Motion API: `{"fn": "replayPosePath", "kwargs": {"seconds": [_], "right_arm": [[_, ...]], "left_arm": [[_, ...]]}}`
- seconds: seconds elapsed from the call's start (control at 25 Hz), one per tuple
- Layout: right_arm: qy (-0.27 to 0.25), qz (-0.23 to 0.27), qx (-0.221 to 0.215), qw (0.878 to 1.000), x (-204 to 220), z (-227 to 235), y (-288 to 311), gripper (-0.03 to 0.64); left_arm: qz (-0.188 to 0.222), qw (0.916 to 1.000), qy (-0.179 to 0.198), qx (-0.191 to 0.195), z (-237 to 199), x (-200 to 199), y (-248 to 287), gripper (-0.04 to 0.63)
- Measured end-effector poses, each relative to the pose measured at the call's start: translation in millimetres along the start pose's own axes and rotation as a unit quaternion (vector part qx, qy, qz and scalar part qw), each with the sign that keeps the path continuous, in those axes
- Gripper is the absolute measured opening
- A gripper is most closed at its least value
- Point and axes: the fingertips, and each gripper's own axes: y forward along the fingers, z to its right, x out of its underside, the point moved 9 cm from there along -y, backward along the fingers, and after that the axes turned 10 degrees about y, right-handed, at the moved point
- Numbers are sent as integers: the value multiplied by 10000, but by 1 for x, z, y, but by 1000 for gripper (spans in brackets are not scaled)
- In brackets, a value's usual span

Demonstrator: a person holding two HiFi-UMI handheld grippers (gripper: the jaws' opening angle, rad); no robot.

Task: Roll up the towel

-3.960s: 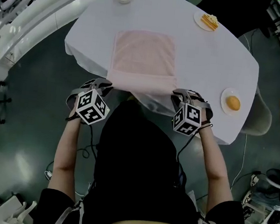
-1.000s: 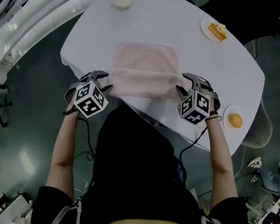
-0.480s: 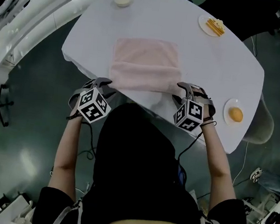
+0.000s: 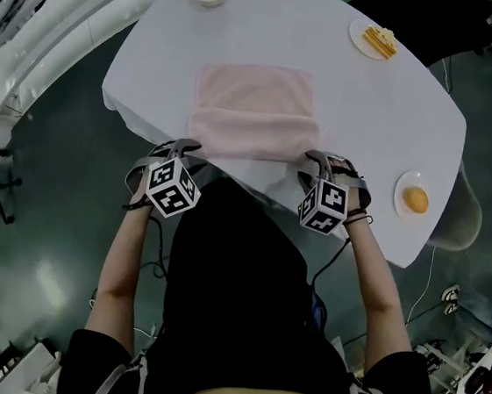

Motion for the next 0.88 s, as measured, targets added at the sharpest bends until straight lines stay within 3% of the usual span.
{"fn": "replayPosePath", "kwargs": {"seconds": [0.16, 0.32, 0.44, 0.56, 0.6, 0.88], "right_arm": [[-2, -102, 65, 9999, -3, 9, 9, 175], [-126, -221, 136, 9996, -6, 10, 15, 175], [-85, -192, 157, 9997, -8, 13, 15, 98], [-64, -185, 108, 9998, -8, 15, 15, 93], [-60, -175, 103, 9998, -8, 15, 14, 58], [-144, -83, 178, 9997, -9, 14, 6, 43]], "left_arm": [[-88, 9996, 267, 17, -9, 0, 8, 179], [-29, 9997, 220, 52, -14, 1, 15, 178], [-53, 9997, 242, 79, -16, 1, 18, 175], [-76, 9996, 287, -31, -20, 2, 19, 83], [-69, 9996, 281, -49, -20, 2, 19, 65], [-28, 9993, 333, -171, -17, 0, 8, 23]]}}
